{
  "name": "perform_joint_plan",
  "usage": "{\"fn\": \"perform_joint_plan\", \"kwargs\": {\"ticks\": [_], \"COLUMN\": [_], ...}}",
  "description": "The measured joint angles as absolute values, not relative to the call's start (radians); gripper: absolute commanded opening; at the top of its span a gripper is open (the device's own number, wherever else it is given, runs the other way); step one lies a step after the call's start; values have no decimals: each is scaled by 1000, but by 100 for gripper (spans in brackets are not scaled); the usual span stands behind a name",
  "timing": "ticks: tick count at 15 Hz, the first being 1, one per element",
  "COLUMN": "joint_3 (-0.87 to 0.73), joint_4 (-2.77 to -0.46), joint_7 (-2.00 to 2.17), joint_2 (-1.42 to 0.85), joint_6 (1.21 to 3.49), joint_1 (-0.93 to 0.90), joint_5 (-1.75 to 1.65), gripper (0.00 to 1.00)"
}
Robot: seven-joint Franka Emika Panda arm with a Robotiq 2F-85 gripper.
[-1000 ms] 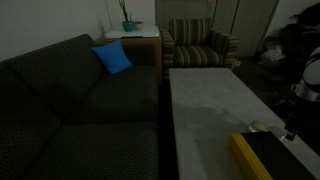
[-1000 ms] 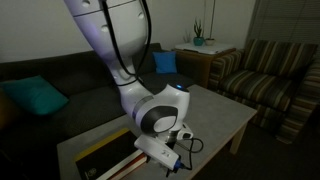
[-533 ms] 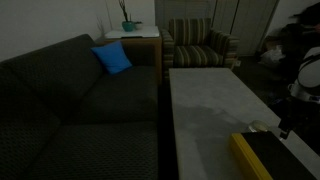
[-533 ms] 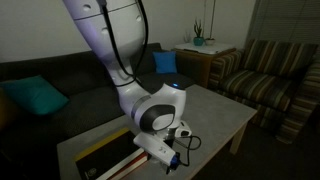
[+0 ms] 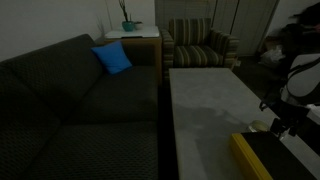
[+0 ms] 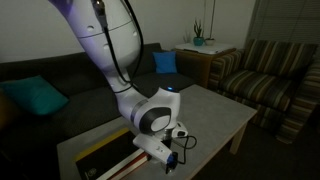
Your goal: Put the silver lid on the silver bottle
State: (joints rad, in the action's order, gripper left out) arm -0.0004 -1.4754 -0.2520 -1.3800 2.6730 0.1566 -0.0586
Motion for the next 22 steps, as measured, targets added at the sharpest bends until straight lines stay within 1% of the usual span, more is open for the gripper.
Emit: {"fn": "perform_joint_plan", "kwargs": {"ticks": [3, 6, 13, 18, 22], "joint_3": [-38, -41, 56, 99, 122], "joint_4": [-1449, -1412, -1375, -1374, -1374], "joint_7": [-220, -224, -342, -395, -418], "joint_2": [-1404, -1436, -1475, -1474, -1474], "joint_6": [2673, 2682, 2791, 2799, 2792], "joint_1": [133, 137, 264, 322, 329], "joint_5": [-62, -62, -62, -62, -62], "gripper": [100, 100, 100, 100, 100]}}
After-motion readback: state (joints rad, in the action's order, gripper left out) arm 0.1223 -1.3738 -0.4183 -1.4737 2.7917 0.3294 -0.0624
